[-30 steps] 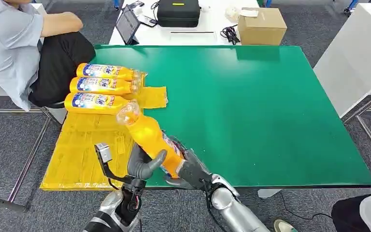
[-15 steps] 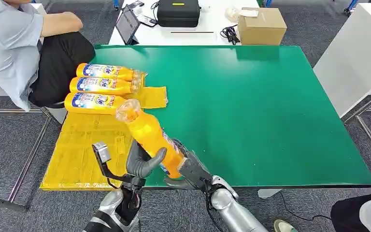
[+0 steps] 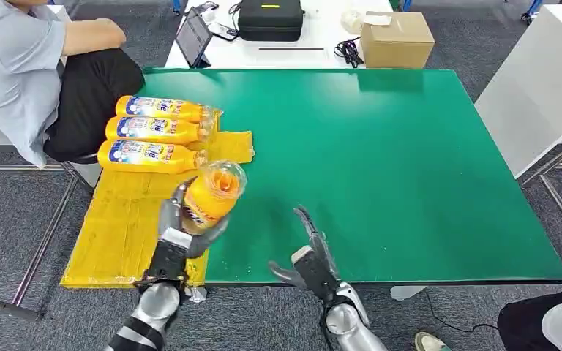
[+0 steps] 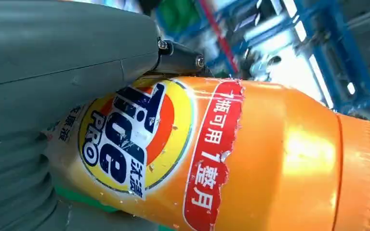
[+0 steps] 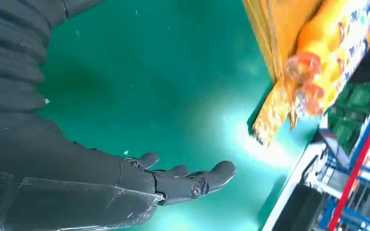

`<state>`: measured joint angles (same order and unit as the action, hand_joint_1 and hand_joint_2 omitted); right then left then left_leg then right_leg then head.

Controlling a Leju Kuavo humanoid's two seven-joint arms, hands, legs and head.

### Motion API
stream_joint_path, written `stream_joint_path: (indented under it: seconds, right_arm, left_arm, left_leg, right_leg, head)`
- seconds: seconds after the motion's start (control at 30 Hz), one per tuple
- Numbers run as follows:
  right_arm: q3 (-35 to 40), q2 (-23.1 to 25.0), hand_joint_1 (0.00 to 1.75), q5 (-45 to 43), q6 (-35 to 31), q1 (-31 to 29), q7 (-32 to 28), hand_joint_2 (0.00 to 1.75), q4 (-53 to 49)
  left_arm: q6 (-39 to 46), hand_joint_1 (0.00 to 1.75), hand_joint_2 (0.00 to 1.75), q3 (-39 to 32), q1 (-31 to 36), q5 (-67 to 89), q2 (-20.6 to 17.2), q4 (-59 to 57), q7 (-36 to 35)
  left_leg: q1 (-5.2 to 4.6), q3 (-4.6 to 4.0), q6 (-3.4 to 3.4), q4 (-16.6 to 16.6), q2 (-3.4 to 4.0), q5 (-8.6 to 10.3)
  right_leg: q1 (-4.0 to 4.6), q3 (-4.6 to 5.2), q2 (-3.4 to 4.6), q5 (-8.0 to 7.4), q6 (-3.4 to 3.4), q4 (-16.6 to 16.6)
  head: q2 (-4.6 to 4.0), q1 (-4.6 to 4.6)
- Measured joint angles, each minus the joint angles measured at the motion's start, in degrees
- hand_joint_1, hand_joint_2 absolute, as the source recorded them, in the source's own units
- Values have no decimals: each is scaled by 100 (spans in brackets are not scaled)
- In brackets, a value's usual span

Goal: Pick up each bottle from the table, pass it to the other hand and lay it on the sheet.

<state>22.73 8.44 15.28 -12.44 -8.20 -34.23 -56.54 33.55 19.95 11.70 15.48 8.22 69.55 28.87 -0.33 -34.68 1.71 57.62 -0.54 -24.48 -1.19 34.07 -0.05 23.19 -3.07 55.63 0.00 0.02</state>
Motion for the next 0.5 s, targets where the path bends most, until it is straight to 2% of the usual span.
stream_joint_path:
  seconds: [0.07, 0.17, 0.27, 0.4, 0.5]
  right_arm:
    - [-76, 26, 0, -2, 2, 35, -7, 175, -44]
    - [-177, 74, 0, -52, 72, 44, -55, 175, -61]
    - [-279, 127, 0, -144, 207, 41, -111, 175, -91]
    - [-326, 181, 0, -201, 398, 23, -136, 175, -164]
    - [-343, 197, 0, -238, 507, -18, -136, 175, -186]
  left_arm:
    - [31, 175, 175, -59, -3, 129, -44, 41, 0]
    - [540, 175, 175, -315, 7, 1591, -68, 63, 4]
    - [621, 175, 175, -877, 89, 2820, -94, 37, 48]
    - [654, 175, 175, -1729, 360, 3325, -129, -187, 254]
    - [660, 175, 175, -2031, 511, 3975, -208, -427, 148]
  left_leg:
    - [0, -1, 0, 0, 0, 0]
    - [-2, 0, 0, 0, 0, 1]
    - [-2, 0, 0, 0, 1, 1]
    - [2, 2, -3, 0, 1, 3]
    - [4, 1, -4, 0, 0, 4]
  right_leg:
    - [-1, -1, 0, 0, 0, 0]
    - [-2, -3, 0, 0, 0, 1]
    - [-2, -1, 1, -1, 0, 1]
    - [2, -1, 1, -1, 0, 1]
    - [3, -1, 0, -1, 0, 3]
  head:
    - [0, 0]
    - [0, 0]
    - [0, 0]
    - [0, 0]
    - [0, 5]
